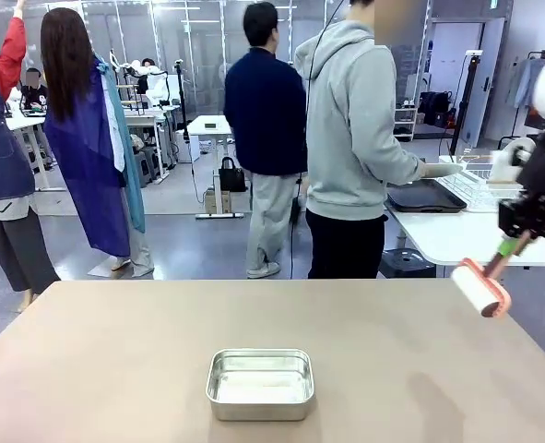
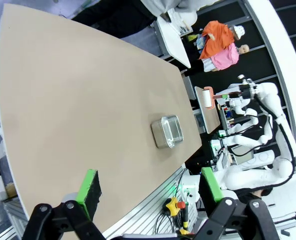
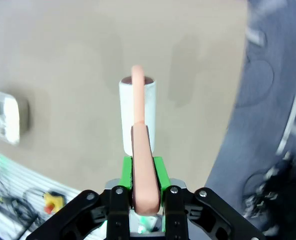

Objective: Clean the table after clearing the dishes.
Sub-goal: Place the Lint Roller back on top of the Airtight Container.

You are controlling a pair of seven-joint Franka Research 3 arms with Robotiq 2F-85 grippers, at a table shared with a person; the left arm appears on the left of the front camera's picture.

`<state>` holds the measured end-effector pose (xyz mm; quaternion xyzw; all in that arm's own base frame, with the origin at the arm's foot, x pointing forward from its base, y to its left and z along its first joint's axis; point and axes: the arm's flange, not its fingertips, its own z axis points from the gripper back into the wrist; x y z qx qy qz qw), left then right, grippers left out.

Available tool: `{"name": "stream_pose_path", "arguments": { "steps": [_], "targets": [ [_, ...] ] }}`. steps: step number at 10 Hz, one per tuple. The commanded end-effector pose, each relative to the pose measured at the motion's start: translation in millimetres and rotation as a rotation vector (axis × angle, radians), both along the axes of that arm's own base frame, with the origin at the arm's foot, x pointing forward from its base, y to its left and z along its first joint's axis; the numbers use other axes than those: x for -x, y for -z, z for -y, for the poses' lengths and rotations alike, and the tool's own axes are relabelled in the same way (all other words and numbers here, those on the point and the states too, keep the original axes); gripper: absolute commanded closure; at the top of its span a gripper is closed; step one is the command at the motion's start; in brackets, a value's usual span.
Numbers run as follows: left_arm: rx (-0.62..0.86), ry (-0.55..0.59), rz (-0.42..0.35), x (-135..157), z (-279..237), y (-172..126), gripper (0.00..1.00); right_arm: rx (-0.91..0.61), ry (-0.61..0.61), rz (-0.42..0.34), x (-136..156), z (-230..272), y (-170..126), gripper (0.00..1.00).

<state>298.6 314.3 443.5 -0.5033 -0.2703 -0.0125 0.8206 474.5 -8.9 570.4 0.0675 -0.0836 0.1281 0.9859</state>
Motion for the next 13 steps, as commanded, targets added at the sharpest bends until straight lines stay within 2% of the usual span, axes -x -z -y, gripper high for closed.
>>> {"name": "stream_pose_path", "arguments": {
  "steps": [1,3,6,8,9,10,13],
  "targets": [
    [-0.012,0.005,-0.001,4.5,-0.9,-3.4,0.0,0.116,-0.261,0.052,3.2,-77.9,-20.0,0.79],
    [-0.012,0.005,-0.001,4.5,-0.9,-3.4,0.0,0.19,-0.544,0.034,19.6,-174.5,-26.8,0.79],
    [-0.012,0.005,-0.001,4.5,-0.9,-3.4,0.0,0.216,-0.926,0.014,53.3,-280.8,-32.2,0.79],
    [-0.012,0.005,-0.001,4.5,-0.9,-3.4,0.0,0.245,-1.081,-0.008,60.5,-327.3,-28.9,0.79],
    [-0.012,0.005,-0.001,4.5,-0.9,-3.4,0.0,0.273,-1.128,0.013,67.8,-334.6,-25.6,0.79],
    [-0.012,0.005,-0.001,4.5,-0.9,-3.4,0.0,0.2,-1.005,-0.005,72.8,-325.1,-22.4,0.79],
    [-0.012,0.005,-0.001,4.5,-0.9,-3.4,0.0,0.2,-1.005,-0.005,72.8,-325.1,-22.4,0.79]
  ]
}}
